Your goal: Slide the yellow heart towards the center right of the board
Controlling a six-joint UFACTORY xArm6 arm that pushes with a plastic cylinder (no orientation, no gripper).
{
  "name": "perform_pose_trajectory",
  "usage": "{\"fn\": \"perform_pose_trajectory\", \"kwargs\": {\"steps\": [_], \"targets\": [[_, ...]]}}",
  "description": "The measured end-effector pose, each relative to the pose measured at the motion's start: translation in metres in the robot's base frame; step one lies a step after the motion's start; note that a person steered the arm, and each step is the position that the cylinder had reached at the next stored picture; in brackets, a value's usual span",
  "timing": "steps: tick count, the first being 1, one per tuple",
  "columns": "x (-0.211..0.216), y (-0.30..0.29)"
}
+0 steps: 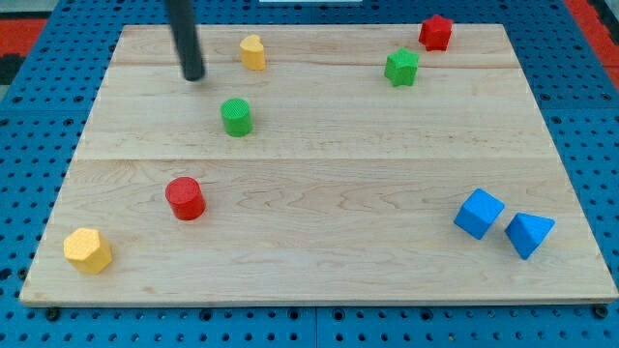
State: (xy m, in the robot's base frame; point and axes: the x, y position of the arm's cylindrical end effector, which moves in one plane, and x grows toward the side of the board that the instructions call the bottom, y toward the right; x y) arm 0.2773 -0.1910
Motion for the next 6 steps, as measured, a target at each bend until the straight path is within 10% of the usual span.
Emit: {"fn": "perform_pose_trajectory", "kwargs": {"steps": [2, 4, 6], "targets": [[-0.030, 0.148], [0.102, 0.316], [0.022, 0.424]]}}
